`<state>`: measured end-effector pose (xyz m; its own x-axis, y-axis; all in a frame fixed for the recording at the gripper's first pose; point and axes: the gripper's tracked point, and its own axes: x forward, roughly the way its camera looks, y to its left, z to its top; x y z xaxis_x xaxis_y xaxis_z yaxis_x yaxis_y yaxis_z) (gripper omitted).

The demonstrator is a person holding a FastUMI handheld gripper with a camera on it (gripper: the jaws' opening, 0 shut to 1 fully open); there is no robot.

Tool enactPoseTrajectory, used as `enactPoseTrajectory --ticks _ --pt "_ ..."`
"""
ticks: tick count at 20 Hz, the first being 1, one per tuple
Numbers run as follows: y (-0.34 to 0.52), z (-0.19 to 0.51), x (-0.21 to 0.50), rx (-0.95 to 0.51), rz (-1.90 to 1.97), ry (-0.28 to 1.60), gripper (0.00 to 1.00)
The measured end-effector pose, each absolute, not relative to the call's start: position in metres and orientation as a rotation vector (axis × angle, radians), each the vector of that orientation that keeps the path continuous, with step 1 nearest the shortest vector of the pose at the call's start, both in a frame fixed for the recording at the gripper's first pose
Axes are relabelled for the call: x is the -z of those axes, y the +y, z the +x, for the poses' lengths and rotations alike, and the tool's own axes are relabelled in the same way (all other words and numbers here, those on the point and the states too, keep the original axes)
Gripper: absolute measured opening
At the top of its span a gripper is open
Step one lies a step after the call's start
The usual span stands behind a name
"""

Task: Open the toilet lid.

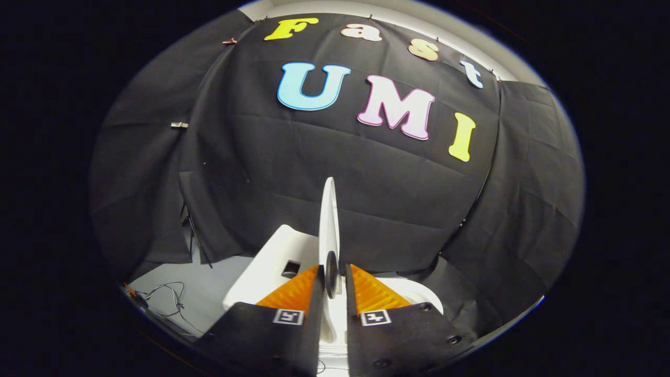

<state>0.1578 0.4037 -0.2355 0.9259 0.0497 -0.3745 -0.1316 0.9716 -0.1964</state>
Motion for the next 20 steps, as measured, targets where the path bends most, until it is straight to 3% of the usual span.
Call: enactPoseTrajectory --ticks 6,20 --pt "0.403 0.154 0.233 -0.17 -0.205 0.377 0.98" --pt "0.341 0.122 0.127 -0.243 -0.067 0.246 0.98"
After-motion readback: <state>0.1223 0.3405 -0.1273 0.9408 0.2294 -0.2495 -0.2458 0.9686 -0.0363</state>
